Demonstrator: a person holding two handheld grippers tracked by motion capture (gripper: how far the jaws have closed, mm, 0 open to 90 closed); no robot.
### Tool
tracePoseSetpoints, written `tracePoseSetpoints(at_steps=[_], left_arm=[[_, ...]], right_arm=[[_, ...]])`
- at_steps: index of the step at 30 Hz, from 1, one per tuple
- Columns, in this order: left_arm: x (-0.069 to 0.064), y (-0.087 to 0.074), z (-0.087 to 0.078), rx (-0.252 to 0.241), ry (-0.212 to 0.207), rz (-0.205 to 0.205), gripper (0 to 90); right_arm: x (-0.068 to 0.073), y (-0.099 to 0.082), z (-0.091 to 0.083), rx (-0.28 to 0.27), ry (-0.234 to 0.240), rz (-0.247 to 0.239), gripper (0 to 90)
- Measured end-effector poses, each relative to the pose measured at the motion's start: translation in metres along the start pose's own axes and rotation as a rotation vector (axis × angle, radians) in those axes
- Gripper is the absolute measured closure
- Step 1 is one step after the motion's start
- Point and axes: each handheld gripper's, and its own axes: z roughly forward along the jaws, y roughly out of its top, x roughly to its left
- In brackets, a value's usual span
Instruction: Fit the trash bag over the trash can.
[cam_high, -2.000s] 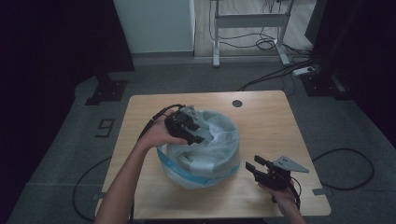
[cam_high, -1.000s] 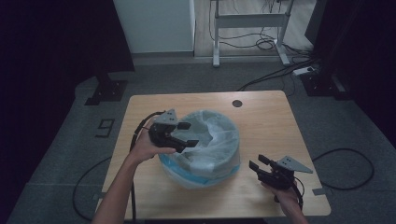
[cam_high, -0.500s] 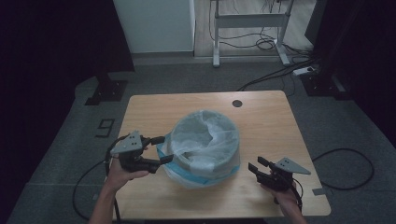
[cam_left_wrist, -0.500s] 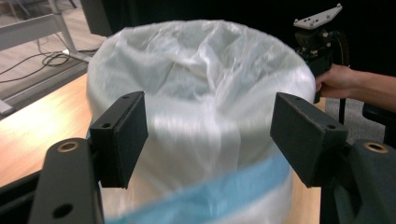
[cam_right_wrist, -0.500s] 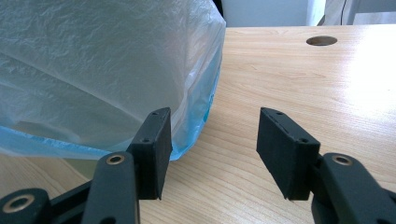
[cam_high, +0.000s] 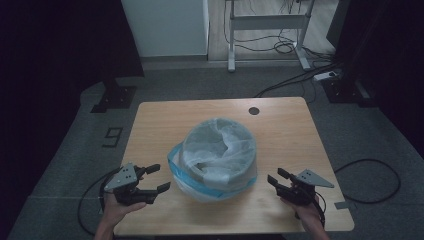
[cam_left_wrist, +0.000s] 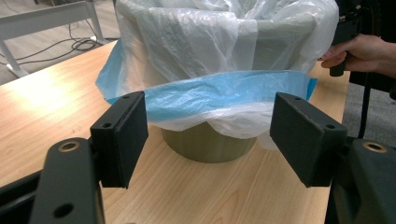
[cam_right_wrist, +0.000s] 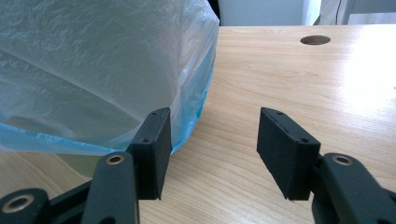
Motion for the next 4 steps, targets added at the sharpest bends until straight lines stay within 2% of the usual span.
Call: tracePoseSetpoints(at_steps=[4], left_arm=[[0.0009, -0.0012, 0.0011, -0.009, 0.005, -0.009, 27.6]], right_arm=[[-0.0014, 0.0011, -0.0012, -0.004, -0.004, -0.001, 43.5]])
